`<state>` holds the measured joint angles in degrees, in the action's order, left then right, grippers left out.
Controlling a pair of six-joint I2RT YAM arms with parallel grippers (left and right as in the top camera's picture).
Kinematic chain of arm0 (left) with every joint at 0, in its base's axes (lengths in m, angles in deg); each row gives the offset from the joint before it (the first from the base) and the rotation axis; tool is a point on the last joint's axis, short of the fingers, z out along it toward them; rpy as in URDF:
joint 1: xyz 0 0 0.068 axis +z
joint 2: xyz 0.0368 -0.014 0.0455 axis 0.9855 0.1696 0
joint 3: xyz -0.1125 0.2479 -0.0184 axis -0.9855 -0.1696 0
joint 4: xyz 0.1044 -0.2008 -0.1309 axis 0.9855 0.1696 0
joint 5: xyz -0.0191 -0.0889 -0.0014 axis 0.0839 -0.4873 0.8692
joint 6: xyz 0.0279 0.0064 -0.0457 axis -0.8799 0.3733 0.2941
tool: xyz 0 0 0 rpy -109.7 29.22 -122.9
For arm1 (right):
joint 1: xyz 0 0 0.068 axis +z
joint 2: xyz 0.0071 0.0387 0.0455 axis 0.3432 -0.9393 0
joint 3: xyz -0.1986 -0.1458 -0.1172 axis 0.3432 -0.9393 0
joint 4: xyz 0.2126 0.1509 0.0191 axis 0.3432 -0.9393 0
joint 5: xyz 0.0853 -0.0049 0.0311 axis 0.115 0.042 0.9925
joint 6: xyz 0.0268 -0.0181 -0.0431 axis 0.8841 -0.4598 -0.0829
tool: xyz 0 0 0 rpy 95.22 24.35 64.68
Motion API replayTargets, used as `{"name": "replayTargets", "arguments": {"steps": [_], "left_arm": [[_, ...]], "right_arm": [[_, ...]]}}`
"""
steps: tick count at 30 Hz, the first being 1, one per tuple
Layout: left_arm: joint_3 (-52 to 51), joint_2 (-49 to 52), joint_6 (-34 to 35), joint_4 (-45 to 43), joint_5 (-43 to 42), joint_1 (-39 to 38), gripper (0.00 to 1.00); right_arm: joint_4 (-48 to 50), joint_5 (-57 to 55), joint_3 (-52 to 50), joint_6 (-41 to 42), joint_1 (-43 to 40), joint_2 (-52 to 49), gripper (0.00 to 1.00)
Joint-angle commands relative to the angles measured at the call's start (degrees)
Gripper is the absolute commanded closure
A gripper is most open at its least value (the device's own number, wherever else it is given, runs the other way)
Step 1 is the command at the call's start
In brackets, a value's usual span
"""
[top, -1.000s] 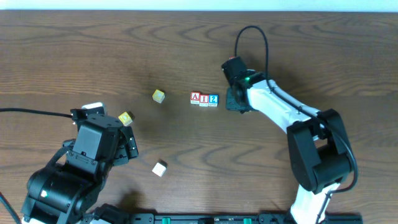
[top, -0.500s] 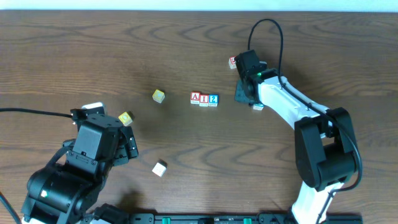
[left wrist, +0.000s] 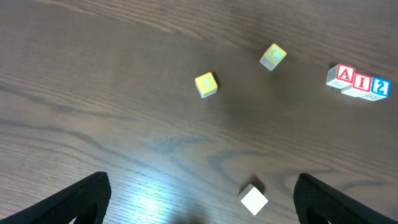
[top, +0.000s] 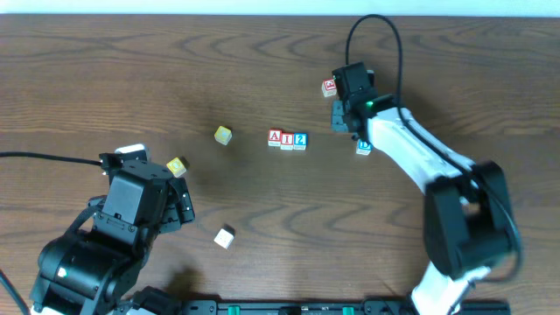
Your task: Spell out Ai2
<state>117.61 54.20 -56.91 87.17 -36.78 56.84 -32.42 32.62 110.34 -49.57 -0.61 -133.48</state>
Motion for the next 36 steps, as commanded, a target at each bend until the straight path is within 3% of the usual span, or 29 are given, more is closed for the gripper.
{"name": "replayTargets", "arguments": {"steps": [1, 7, 15, 21, 26, 27, 28, 29, 31, 32, 36], "left_arm": [[0.0, 0.0, -0.8, 0.0, 0.2, 0.1, 0.05], [0.0, 0.0, -0.8, 0.0, 0.2, 0.1, 0.05], [0.0, 0.0, -0.8, -0.4, 0.3, 0.1, 0.05], [0.0, 0.0, -0.8, -1.8, 0.3, 0.1, 0.05], [0.0, 0.0, -0.8, -3.1, 0.2, 0.1, 0.05], [0.0, 0.0, -0.7, -3.1, 0.2, 0.1, 0.05], [0.0, 0.0, -0.8, -3.0, 0.2, 0.1, 0.05], [0.0, 0.0, -0.8, -3.0, 0.2, 0.1, 0.05], [0.0, 0.0, -0.8, -3.0, 0.2, 0.1, 0.05], [0.0, 0.0, -0.8, -3.0, 0.2, 0.1, 0.05], [0.0, 0.0, -0.8, -3.0, 0.2, 0.1, 0.05]], "right_arm": [[-1.6, 0.9, 1.6, -4.9, -0.4, 11.8, 0.99], [-12.8, 1.0, 1.6, -12.7, -0.4, 29.4, 0.98], [-31.7, 1.2, -0.2, -8.4, -0.3, 48.7, 0.98], [-33.0, 1.7, -12.7, -4.4, -0.3, 65.3, 0.98], [-34.1, 1.7, -20.7, 0.7, -0.3, 72.5, 0.98], [-34.2, 1.7, -21.4, 1.5, -0.3, 72.9, 0.92], [-34.3, 1.7, -21.8, 2.1, -0.3, 73.0, 0.78], [-34.3, 1.7, -21.9, 2.4, -0.3, 73.0, 0.58], [-34.2, 1.7, -21.9, 2.4, -0.3, 72.9, 0.09], [-34.1, 1.7, -21.9, 2.4, -0.3, 72.9, 0.01], [-34.1, 1.6, -21.9, 2.4, -0.3, 72.8, 0.01]]}}
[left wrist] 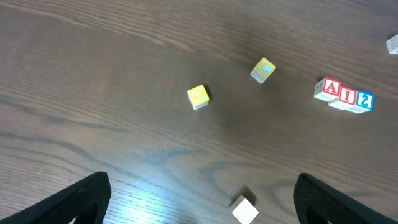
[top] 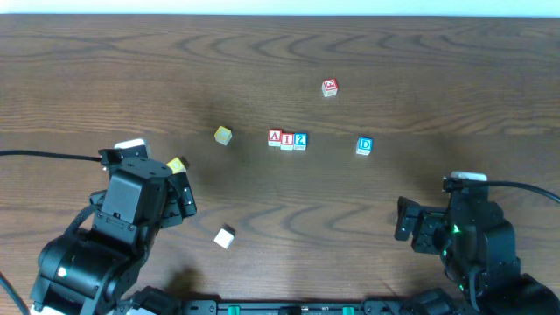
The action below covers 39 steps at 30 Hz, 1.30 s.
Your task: Spell out Ai2
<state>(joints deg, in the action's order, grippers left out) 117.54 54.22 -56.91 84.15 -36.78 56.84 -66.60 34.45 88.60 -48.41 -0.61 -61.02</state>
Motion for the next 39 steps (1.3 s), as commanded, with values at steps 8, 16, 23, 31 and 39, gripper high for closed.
{"name": "replayTargets", "arguments": {"steps": [8, 16, 23, 31, 39], "left_arm": [[0.0, 0.0, -0.8, 0.0, 0.2, 0.1, 0.05], [0.0, -0.5, -0.8, 0.0, 0.2, 0.1, 0.05], [0.0, -7.7, -1.2, -0.4, -0.2, 3.5, 0.05], [-10.3, -22.2, -22.4, -15.2, -11.4, 21.7, 0.05], [-31.6, -37.9, -27.2, -24.1, -17.1, 27.9, 0.05]], "right_arm": [[0.1, -0.2, -0.2, 1.2, -0.3, 0.4, 0.01], [0.1, -0.2, -0.2, 1.2, -0.3, 0.4, 0.01], [0.1, -0.2, -0.2, 1.2, -0.3, 0.4, 0.01], [0.1, -0.2, -0.2, 1.2, -0.3, 0.4, 0.01], [0.1, -0.2, -0.2, 1.2, -0.3, 0.4, 0.01]]}}
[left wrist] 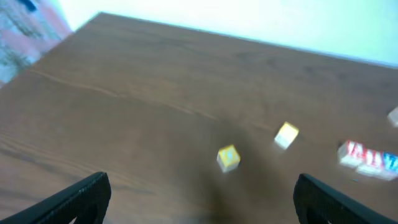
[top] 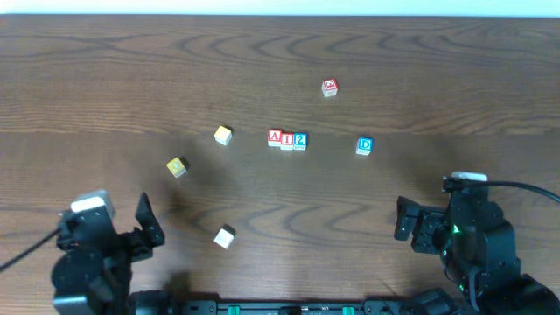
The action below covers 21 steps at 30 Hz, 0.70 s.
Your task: Spell out Ai2
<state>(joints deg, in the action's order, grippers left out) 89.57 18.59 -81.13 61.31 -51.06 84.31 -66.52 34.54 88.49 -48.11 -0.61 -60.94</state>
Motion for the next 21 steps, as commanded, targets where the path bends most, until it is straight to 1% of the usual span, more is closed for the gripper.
{"name": "replayTargets", "arguments": {"steps": [1, 2, 5, 12, 14, 21], "left_arm": [[-6.6, -3.5, -3.0, -2.5, -3.7, 0.5, 0.05], [-9.8, -4.5, -2.9, -4.2, -4.8, 0.5, 0.05], [-15.1, -5.9, -2.5, -8.3, -6.8, 0.5, 0.05], [-24.7, -8.4, 0.1, -18.1, -9.7, 0.5, 0.05], [-26.4, -9.0, 0.5, -19.5, -10.0, 0.4, 0.05], [-29.6, -11.3, 1.2, -19.6, -10.4, 0.4, 0.05]], "right_arm": [[0.0, -0.3, 0.0, 0.9, -0.3, 0.3, 0.01], [0.0, -0.3, 0.0, 0.9, -0.3, 0.3, 0.01], [0.0, -0.3, 0.0, 0.9, -0.3, 0.3, 0.01], [0.0, -0.3, 0.0, 0.9, -0.3, 0.3, 0.01], [0.0, -0.3, 0.0, 0.9, -0.3, 0.3, 0.01], [0.0, -0.3, 0.0, 0.9, -0.3, 0.3, 0.01]]}}
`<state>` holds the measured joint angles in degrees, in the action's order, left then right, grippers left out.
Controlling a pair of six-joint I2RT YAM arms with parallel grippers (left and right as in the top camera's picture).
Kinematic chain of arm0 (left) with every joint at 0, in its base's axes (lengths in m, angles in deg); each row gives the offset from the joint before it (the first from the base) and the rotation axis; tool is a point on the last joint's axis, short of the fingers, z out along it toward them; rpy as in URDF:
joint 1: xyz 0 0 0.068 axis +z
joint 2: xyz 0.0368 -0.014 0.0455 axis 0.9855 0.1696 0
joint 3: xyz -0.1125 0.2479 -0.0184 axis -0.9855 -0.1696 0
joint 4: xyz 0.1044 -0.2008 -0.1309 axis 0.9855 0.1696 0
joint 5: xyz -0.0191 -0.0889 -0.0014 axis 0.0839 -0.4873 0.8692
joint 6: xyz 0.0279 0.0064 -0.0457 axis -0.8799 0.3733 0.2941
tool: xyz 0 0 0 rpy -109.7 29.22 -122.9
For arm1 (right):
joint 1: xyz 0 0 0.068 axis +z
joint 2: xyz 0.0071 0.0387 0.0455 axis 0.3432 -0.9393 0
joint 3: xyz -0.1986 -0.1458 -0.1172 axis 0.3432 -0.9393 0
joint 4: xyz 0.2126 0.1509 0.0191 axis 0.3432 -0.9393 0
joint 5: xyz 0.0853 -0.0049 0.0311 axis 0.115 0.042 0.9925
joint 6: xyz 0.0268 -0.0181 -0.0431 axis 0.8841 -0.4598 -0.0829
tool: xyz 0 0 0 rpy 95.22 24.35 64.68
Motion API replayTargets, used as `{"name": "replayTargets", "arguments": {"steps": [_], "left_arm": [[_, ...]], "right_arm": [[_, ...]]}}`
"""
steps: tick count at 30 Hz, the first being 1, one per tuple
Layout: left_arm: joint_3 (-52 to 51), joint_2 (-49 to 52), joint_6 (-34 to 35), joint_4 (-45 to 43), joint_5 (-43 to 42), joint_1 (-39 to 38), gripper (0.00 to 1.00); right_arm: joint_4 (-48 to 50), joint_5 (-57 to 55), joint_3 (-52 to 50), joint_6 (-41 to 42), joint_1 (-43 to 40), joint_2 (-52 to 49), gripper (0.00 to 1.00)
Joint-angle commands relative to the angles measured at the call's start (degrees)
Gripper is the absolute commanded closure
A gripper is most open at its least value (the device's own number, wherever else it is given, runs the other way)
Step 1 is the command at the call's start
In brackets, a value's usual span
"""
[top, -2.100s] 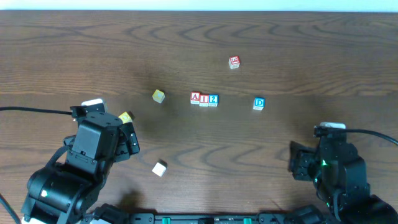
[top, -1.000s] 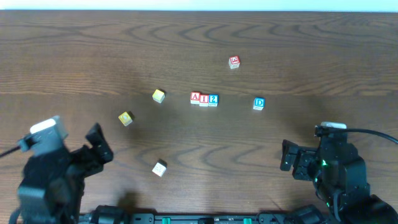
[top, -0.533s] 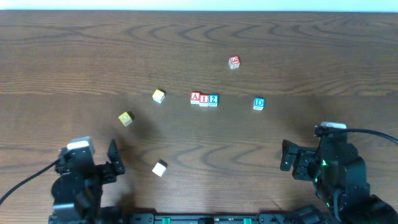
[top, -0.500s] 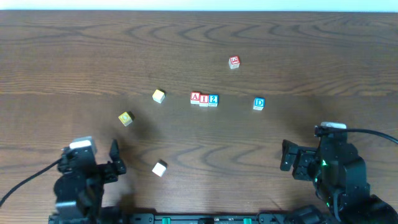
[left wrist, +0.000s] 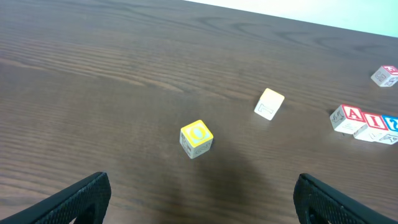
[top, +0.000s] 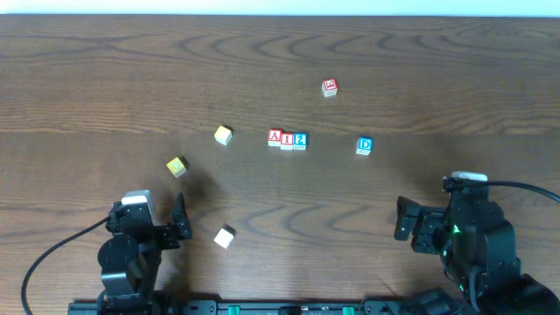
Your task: Spell out Ai2
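Three blocks stand side by side in a row at the table's middle: a red A (top: 276, 137), a red I (top: 288, 139) and a blue 2 (top: 300, 140). The left wrist view shows the row at its right edge, with the A (left wrist: 346, 116) nearest. My left gripper (top: 179, 222) is drawn back at the front left, far from the row. It is open (left wrist: 202, 202) with nothing between its fingers. My right gripper (top: 403, 220) sits at the front right, also far from the row; its jaws do not show clearly.
Loose blocks lie around the row: a red-lettered one (top: 329, 87) behind it, a blue D (top: 364, 145) to its right, a pale yellow one (top: 223, 135) and a yellow one (top: 177, 166) to its left, a white one (top: 224, 236) near the left gripper.
My left arm has shifted a little to the right along the front edge, and its camera now looks low across the table. The right arm and all blocks are where they were.
At first my right gripper reached far over the table by the red-lettered block, and the left arm stood by the yellow block; the A, I, 2 row stood. Then the right arm was back at the front right. Later the left arm was back at the front left.
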<state>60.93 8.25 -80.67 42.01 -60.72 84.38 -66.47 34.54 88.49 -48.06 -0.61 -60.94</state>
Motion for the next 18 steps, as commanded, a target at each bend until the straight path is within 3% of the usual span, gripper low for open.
{"name": "replayTargets", "arguments": {"steps": [1, 18], "left_arm": [[-1.6, -1.4, 0.7, -0.3, -1.0, 0.3, 0.05], [-4.4, -4.0, 0.7, -0.5, -1.4, -0.4, 0.05]], "right_arm": [[0.0, -0.3, 0.0, 0.9, -0.3, 0.3, 0.01], [0.0, -0.3, 0.0, 0.9, -0.3, 0.3, 0.01]]}}
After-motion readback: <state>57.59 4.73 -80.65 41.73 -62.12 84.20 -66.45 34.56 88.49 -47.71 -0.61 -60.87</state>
